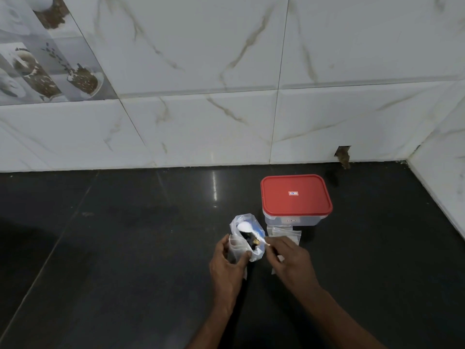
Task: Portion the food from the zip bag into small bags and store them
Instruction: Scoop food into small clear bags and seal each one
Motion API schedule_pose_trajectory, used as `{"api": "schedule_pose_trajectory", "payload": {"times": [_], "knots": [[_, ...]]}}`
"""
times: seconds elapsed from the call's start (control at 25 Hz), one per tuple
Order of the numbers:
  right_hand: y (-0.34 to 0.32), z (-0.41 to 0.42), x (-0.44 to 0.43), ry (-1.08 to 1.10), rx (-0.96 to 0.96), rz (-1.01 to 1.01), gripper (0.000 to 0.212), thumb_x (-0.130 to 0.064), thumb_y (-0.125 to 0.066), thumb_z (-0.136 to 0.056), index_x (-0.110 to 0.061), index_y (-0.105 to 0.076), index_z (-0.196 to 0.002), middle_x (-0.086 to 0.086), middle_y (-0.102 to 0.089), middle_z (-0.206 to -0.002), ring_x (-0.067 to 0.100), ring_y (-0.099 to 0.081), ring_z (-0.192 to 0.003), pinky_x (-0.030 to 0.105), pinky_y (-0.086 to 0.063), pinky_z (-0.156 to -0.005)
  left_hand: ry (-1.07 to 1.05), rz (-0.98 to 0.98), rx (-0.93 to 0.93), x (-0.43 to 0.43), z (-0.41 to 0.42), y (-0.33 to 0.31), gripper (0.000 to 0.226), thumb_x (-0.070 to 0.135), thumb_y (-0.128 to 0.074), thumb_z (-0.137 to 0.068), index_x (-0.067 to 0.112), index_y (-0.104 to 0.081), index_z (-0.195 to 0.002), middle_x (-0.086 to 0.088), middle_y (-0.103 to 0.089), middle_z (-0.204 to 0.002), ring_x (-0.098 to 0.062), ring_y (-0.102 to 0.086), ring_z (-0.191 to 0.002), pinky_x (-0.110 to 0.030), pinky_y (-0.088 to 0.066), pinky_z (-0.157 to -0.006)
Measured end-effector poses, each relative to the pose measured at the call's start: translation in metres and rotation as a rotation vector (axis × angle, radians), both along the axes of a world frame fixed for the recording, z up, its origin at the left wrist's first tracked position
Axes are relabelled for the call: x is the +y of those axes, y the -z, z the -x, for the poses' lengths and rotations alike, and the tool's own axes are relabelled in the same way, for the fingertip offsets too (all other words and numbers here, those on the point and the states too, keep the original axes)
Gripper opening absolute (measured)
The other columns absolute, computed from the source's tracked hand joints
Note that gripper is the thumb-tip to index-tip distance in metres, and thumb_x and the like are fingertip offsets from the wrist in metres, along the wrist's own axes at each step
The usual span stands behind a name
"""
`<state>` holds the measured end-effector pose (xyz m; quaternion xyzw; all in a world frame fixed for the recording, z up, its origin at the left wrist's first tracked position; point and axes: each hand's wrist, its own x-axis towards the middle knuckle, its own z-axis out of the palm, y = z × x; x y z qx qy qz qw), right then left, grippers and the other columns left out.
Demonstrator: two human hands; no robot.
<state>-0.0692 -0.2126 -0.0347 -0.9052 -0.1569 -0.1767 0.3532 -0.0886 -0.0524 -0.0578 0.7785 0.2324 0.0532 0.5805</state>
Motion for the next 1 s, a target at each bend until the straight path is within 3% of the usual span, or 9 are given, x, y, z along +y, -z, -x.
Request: {"api": "schedule_pose_trajectory", "payload": {"times": [0.12, 0.28, 0.4, 0.72, 0.8, 0.84, 0.92, 1.0], "knots": [[0.004, -0.015, 0.003, 0.118, 0.145, 0.044, 0.014, -0.004, -0.075, -0.077, -0.013, -0.073, -0.088, -0.002, -0.065, -0.073, 0.005, -0.056, -0.06, 0.01, -0.035, -0.058, -0.04, 0.027, -0.009, 0.004, 0.003, 0.002, 0.059, 0.02, -0.087, -0.074, 0.023, -0.061, -0.127, 0.012, -0.068, -0.116, -0.005, -0.065, -0.106, -0.028, -0.055, -0.092], [0.021, -0.03, 0.016, -0.034, 0.168, 0.361, 0.031, -0.007, -0.088, -0.055, -0.013, -0.069, -0.079, 0.0, -0.062, -0.068, 0.015, -0.059, -0.053, 0.02, -0.042, -0.042, -0.074, 0.067, 0.009, 0.015, -0.001, 0.007, 0.043, 0.017, -0.086, -0.076, 0.029, -0.064, -0.112, 0.011, -0.074, -0.102, 0.0, -0.07, -0.091, -0.023, -0.055, -0.081], [0.024, -0.036, 0.026, -0.095, 0.174, 0.505, 0.039, -0.008, -0.089, -0.045, -0.016, -0.066, -0.074, 0.0, -0.06, -0.07, 0.015, -0.059, -0.054, 0.023, -0.041, -0.038, -0.053, 0.089, 0.042, 0.019, -0.003, 0.012, 0.04, 0.021, -0.087, -0.076, 0.024, -0.067, -0.111, 0.008, -0.077, -0.099, 0.001, -0.072, -0.087, -0.026, -0.058, -0.081], [0.021, -0.044, 0.02, -0.061, 0.224, 0.556, 0.039, -0.016, -0.094, -0.037, -0.015, -0.067, -0.065, -0.001, -0.057, -0.058, 0.011, -0.054, -0.042, 0.02, -0.036, -0.034, -0.035, 0.156, 0.033, 0.008, -0.002, 0.019, 0.039, 0.02, -0.085, -0.078, 0.023, -0.067, -0.113, 0.007, -0.077, -0.099, 0.001, -0.072, -0.088, -0.018, -0.055, -0.076], [0.014, -0.039, 0.025, -0.053, 0.216, 0.591, 0.036, -0.017, -0.092, -0.047, -0.013, -0.071, -0.077, 0.002, -0.061, -0.066, 0.014, -0.059, -0.049, 0.022, -0.042, -0.039, -0.037, 0.218, 0.033, 0.008, -0.004, 0.023, 0.04, 0.019, -0.085, -0.079, 0.02, -0.067, -0.115, 0.005, -0.078, -0.1, -0.004, -0.074, -0.09, -0.025, -0.058, -0.08], [0.011, -0.036, 0.028, -0.064, 0.223, 0.595, 0.031, -0.018, -0.084, -0.065, -0.01, -0.071, -0.092, 0.006, -0.065, -0.08, 0.018, -0.064, -0.061, 0.025, -0.048, -0.05, -0.038, 0.253, 0.038, 0.008, -0.004, 0.024, 0.04, 0.019, -0.084, -0.08, 0.018, -0.067, -0.116, 0.003, -0.078, -0.1, -0.008, -0.075, -0.092, -0.03, -0.059, -0.083], [0.009, -0.036, 0.031, -0.055, 0.367, 0.553, 0.029, -0.016, -0.053, -0.094, -0.008, -0.061, -0.12, 0.012, -0.063, -0.11, 0.025, -0.064, -0.092, 0.033, -0.05, -0.076, -0.036, 0.308, 0.046, 0.008, -0.006, 0.027, 0.038, 0.015, -0.081, -0.082, 0.015, -0.067, -0.117, 0.001, -0.079, -0.099, -0.016, -0.076, -0.093, -0.036, -0.06, -0.083], [0.003, -0.037, 0.035, -0.019, 0.497, 0.393, 0.025, -0.014, -0.047, -0.094, -0.007, -0.065, -0.109, 0.012, -0.066, -0.105, 0.026, -0.064, -0.092, 0.034, -0.049, -0.079, -0.023, 0.326, 0.039, 0.007, -0.007, 0.026, 0.033, 0.011, -0.078, -0.084, 0.014, -0.068, -0.116, -0.002, -0.079, -0.097, -0.021, -0.076, -0.091, -0.034, -0.059, -0.079]]}}
